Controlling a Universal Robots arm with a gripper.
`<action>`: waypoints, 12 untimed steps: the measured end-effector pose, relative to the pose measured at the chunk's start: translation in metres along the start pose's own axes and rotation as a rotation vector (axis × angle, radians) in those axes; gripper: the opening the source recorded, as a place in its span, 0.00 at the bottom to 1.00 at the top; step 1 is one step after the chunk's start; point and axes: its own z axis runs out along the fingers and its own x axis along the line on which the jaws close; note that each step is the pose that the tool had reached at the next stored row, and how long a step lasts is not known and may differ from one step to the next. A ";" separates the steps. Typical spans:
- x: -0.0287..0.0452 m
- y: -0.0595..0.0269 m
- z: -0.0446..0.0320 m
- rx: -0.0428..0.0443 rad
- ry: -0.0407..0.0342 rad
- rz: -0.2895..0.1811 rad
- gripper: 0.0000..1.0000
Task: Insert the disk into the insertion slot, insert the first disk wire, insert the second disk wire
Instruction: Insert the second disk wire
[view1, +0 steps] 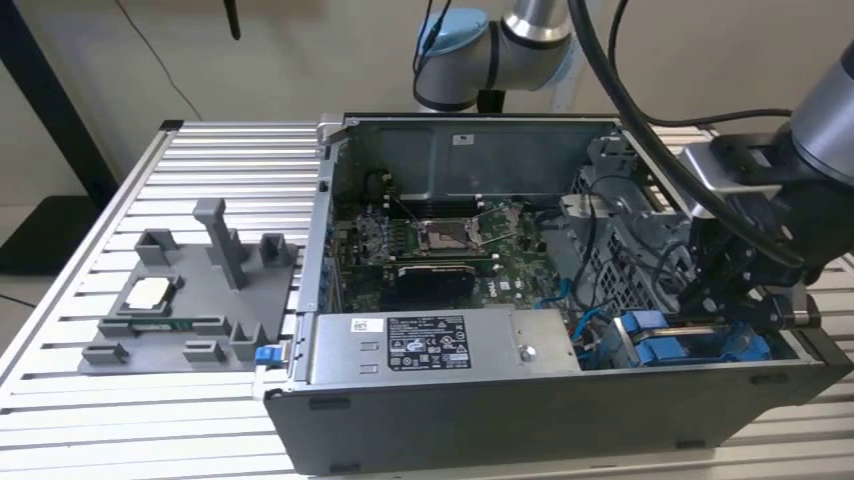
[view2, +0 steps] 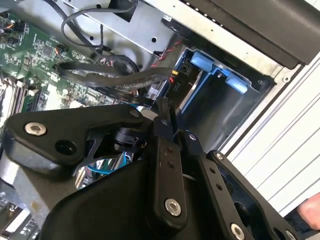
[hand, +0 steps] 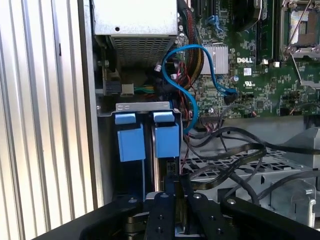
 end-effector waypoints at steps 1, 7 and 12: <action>0.0000 -0.0005 0.0005 0.0000 -0.0010 0.000 0.16; 0.0002 -0.0025 0.0029 -0.0004 -0.0055 0.000 0.16; 0.0009 -0.0026 0.0077 -0.0002 -0.0051 0.000 0.16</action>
